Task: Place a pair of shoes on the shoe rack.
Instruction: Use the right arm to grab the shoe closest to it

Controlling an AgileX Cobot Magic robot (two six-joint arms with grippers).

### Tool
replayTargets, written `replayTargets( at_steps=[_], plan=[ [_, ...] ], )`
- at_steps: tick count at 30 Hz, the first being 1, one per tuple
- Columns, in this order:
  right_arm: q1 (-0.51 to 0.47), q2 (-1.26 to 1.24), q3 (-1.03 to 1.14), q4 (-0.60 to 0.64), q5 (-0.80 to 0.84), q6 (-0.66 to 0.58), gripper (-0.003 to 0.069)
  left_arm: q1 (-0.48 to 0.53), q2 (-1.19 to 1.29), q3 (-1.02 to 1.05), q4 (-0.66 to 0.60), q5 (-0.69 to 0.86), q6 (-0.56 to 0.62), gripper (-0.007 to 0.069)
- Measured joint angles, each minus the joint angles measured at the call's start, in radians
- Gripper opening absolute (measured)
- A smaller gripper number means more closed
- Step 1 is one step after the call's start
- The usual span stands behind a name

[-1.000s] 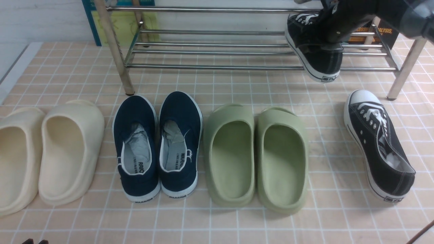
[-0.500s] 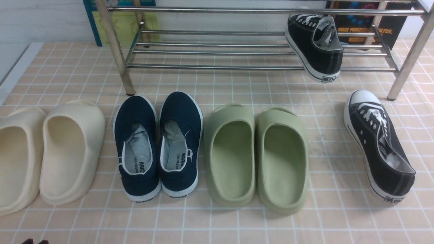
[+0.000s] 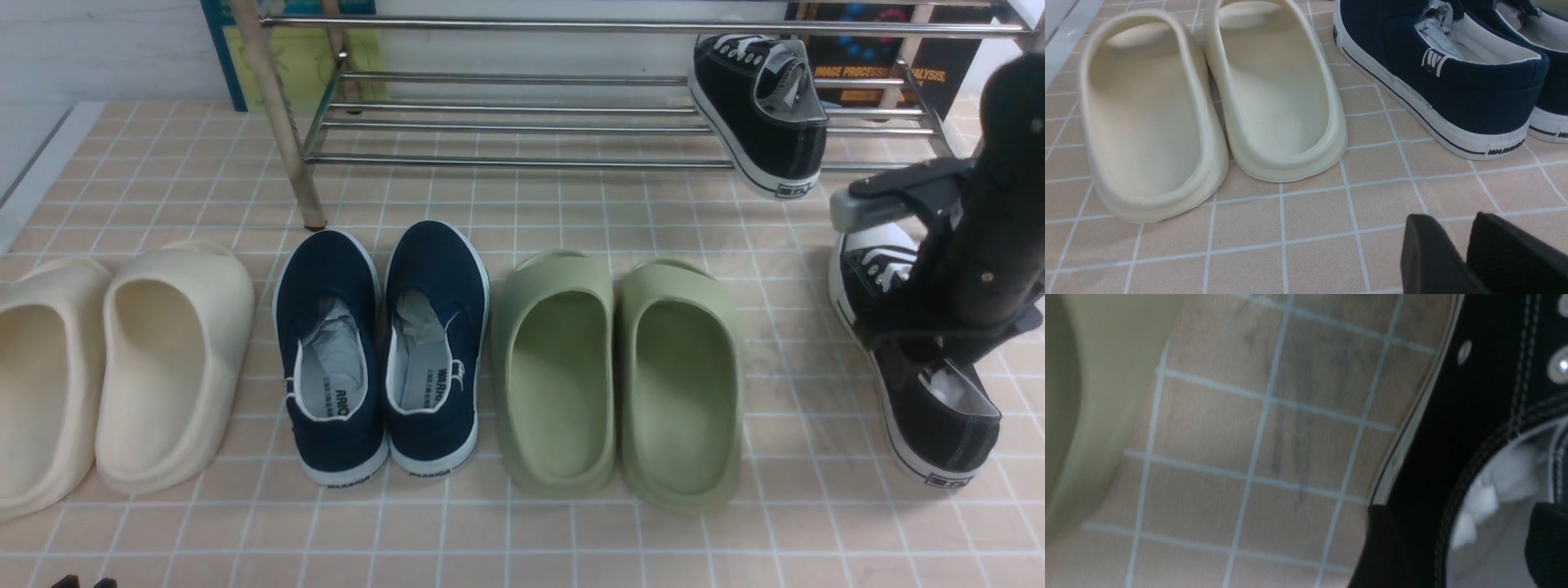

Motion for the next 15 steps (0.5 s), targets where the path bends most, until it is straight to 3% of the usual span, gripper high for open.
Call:
replayTargets(
  at_steps=[3, 5, 8, 12, 15],
  plan=[
    [0.0, 0.013, 0.054, -0.006, -0.101, 0.034, 0.0437, 0.0, 0.0, 0.0, 0.001, 0.0, 0.0, 0.0191],
    [0.0, 0.047, 0.104, -0.014, -0.213, 0.052, 0.0395, 0.0, 0.0, 0.0, 0.002, 0.0, 0.0, 0.0195],
    [0.0, 0.077, 0.116, -0.025, -0.249, 0.057, 0.032, 0.0, 0.0, 0.0, 0.002, 0.0, 0.0, 0.0198],
    [-0.001, 0.069, 0.112, -0.037, -0.233, 0.059, 0.0113, 0.0, 0.0, 0.0, 0.002, 0.0, 0.0, 0.0202],
    [-0.001, 0.057, 0.104, -0.032, -0.204, 0.061, 0.0031, 0.0, 0.0, 0.0, 0.002, 0.0, 0.0, 0.0202]
  ],
)
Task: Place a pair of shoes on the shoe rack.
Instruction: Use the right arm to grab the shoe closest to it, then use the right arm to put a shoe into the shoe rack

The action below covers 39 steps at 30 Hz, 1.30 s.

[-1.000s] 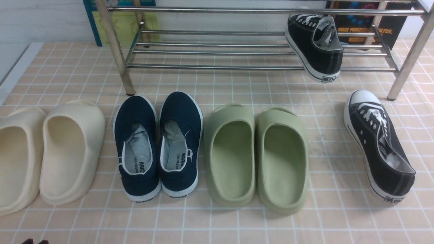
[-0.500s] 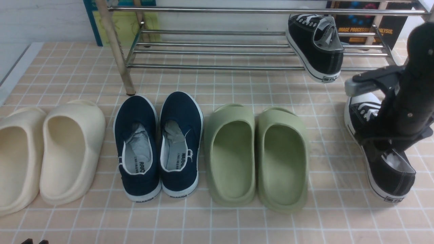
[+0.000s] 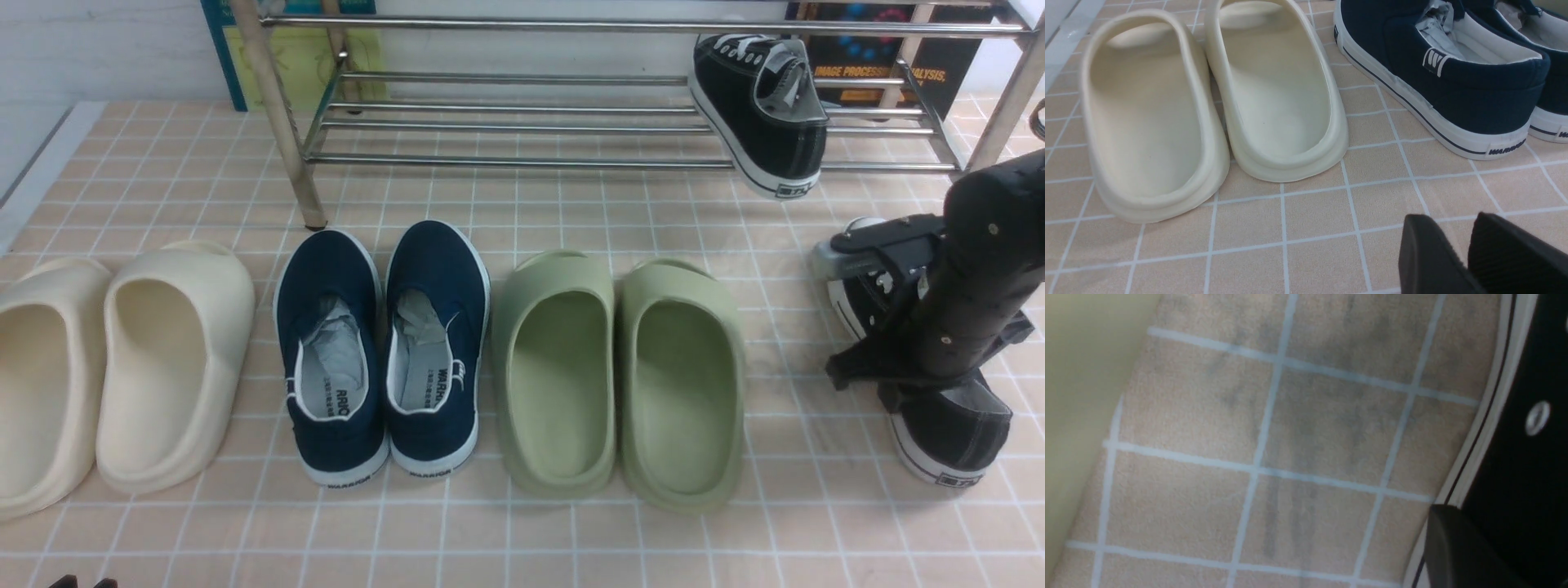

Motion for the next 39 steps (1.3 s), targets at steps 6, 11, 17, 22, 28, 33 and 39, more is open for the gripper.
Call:
replayTargets(
  at_steps=[6, 11, 17, 22, 28, 33, 39],
  plan=[
    [-0.001, -0.12, -0.08, -0.004, 0.151, -0.024, 0.0018, 0.0, 0.0, 0.0, 0.001, 0.0, 0.0, 0.0212],
    [-0.001, -0.122, -0.195, -0.048, 0.222, -0.041, 0.0018, 0.0, 0.0, 0.0, 0.001, 0.0, 0.0, 0.0216],
    [-0.001, -0.037, -0.344, -0.074, 0.344, -0.052, 0.0018, 0.0, 0.0, 0.0, 0.001, 0.0, 0.0, 0.022],
    [-0.002, -0.029, -0.357, -0.066, 0.414, -0.098, 0.0018, 0.0, 0.0, 0.0, 0.003, 0.0, 0.0, 0.022],
    [-0.001, -0.119, -0.391, -0.041, 0.429, -0.182, 0.0018, 0.0, 0.0, 0.0, 0.005, 0.0, 0.0, 0.022],
    [-0.009, -0.158, -0.402, -0.074, 0.451, -0.186, 0.0018, 0.0, 0.0, 0.0, 0.005, 0.0, 0.0, 0.022],
    [-0.012, -0.132, -0.397, -0.119, 0.443, -0.142, 0.0018, 0.0, 0.0, 0.0, 0.006, 0.0, 0.0, 0.0223]
  ],
)
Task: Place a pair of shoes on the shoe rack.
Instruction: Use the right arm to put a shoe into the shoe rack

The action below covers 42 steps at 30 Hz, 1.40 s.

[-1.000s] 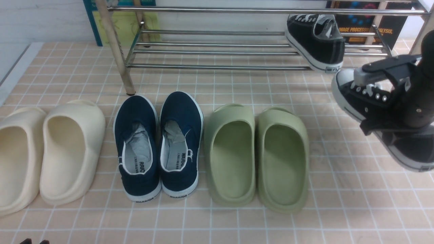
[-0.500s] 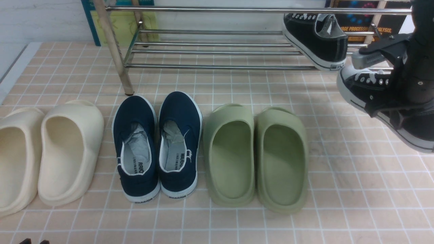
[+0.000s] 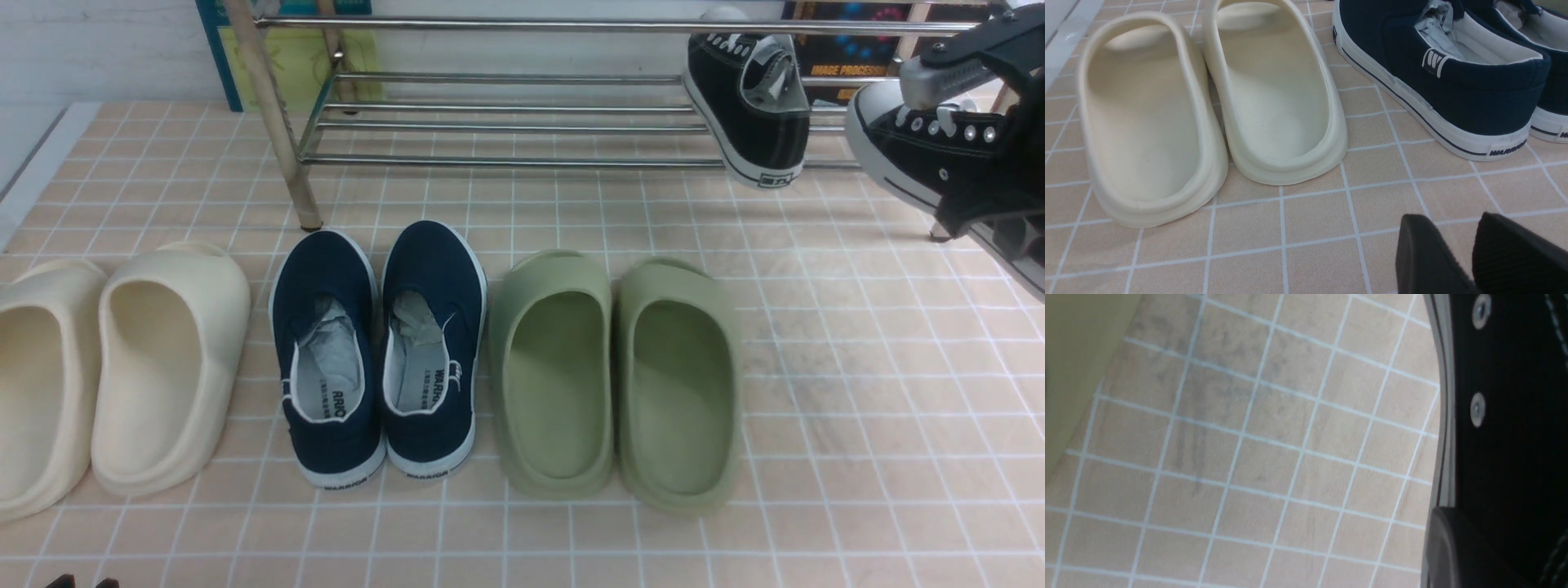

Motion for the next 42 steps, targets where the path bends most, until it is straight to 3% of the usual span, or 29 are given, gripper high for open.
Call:
replayTargets(
  at_steps=[4, 10, 30, 42],
  plan=[
    [-0.017, 0.039, 0.0, 0.01, -0.109, 0.04, 0.0018, 0.0, 0.0, 0.0, 0.001, 0.0, 0.0, 0.0228],
    [-0.079, 0.203, -0.095, 0.123, -0.23, 0.063, 0.0018, 0.0, 0.0, 0.0, 0.002, 0.0, 0.0, 0.0234],
    [-0.098, 0.708, -0.851, 0.233, -0.128, 0.034, 0.0018, 0.0, 0.0, 0.0, 0.003, 0.0, 0.0, 0.0237],
    [-0.098, 0.743, -0.891, 0.247, -0.139, 0.044, 0.0027, 0.0, 0.0, 0.0, 0.003, 0.0, 0.0, 0.0237]
  ],
)
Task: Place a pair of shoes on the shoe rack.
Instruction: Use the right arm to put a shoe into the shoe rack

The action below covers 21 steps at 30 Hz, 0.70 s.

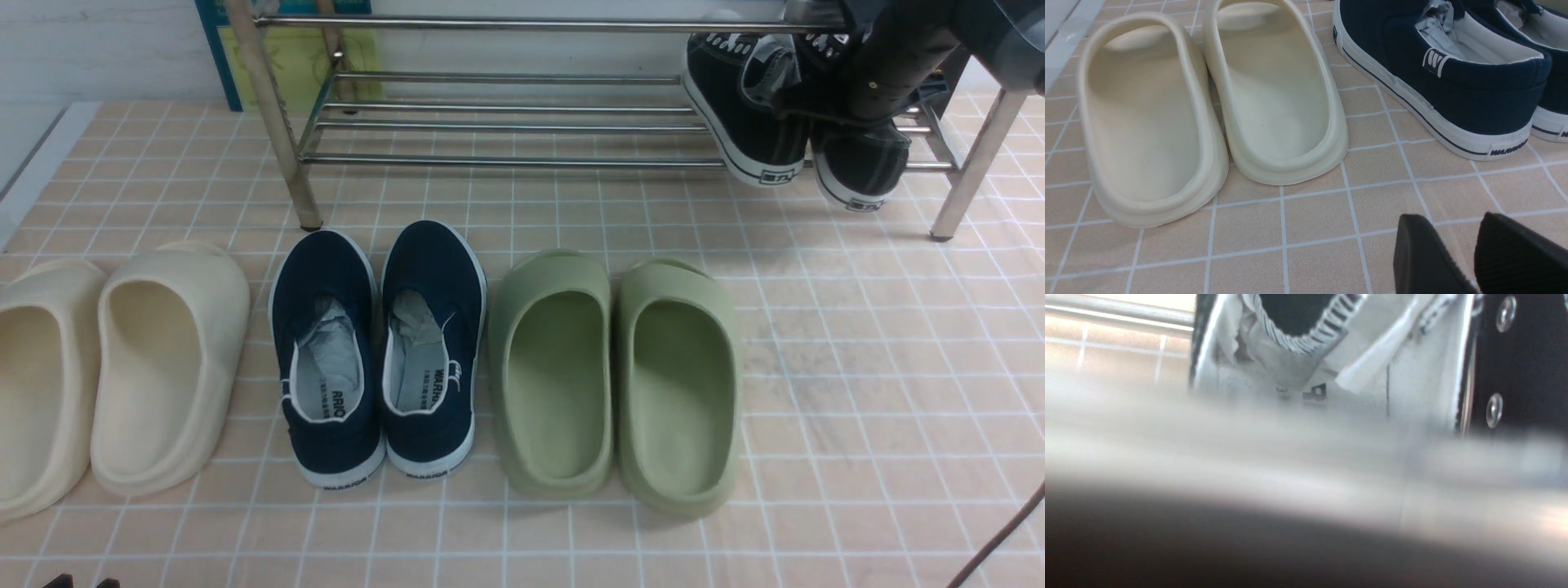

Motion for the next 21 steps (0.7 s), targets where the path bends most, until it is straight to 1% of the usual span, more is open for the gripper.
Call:
replayTargets(
  at_steps=[3, 4, 5, 6, 8, 9, 10, 11, 12, 14, 16, 18, 21],
  plan=[
    [0.0, 0.0, 0.0, 0.0, -0.001, 0.0, 0.0052, 0.0, 0.0, 0.0, 0.0, 0.0, 0.0, 0.0237],
    [0.0, -0.001, 0.0, -0.002, -0.027, -0.001, 0.0096, 0.0, 0.0, 0.0, 0.0, 0.0, 0.0, 0.0237],
    [0.0, -0.002, 0.0, -0.002, -0.038, -0.001, 0.0102, 0.0, 0.0, 0.0, 0.0, 0.0, 0.0, 0.0237],
    [0.0, -0.011, -0.001, -0.003, -0.045, -0.001, 0.0184, 0.0, 0.0, 0.0, 0.0, 0.0, 0.0, 0.0237],
    [0.0, -0.031, 0.007, -0.002, -0.035, -0.001, 0.0271, 0.0, 0.0, 0.0, 0.0, 0.0, 0.0, 0.0237],
    [0.0, -0.031, 0.007, -0.002, -0.035, -0.001, 0.0271, 0.0, 0.0, 0.0, 0.0, 0.0, 0.0, 0.0237],
    [0.0, -0.063, 0.022, 0.002, -0.043, -0.003, 0.0337, 0.0, 0.0, 0.0, 0.0, 0.0, 0.0, 0.0237],
    [0.0, -0.073, 0.028, 0.004, -0.045, -0.003, 0.0354, 0.0, 0.0, 0.0, 0.0, 0.0, 0.0, 0.0237],
    [0.0, -0.121, 0.062, 0.012, -0.047, -0.006, 0.0421, 0.0, 0.0, 0.0, 0.0, 0.0, 0.0, 0.0237],
    [0.0, -0.188, 0.103, 0.015, -0.056, -0.013, 0.0465, 0.0, 0.0, 0.0, 0.001, 0.0, 0.0, 0.0237],
    [0.0, -0.258, 0.145, 0.015, -0.052, -0.038, 0.0474, 0.0, 0.0, 0.0, 0.002, 0.0, 0.0, 0.0237],
    [0.0, -0.303, 0.178, 0.014, -0.038, -0.062, 0.0464, 0.0, 0.0, 0.0, 0.003, 0.0, 0.0, 0.0237],
    [0.0, -0.379, 0.272, -0.009, 0.053, -0.128, 0.0359, 0.0, 0.0, 0.0, 0.003, 0.0, 0.0, 0.0237]
  ],
)
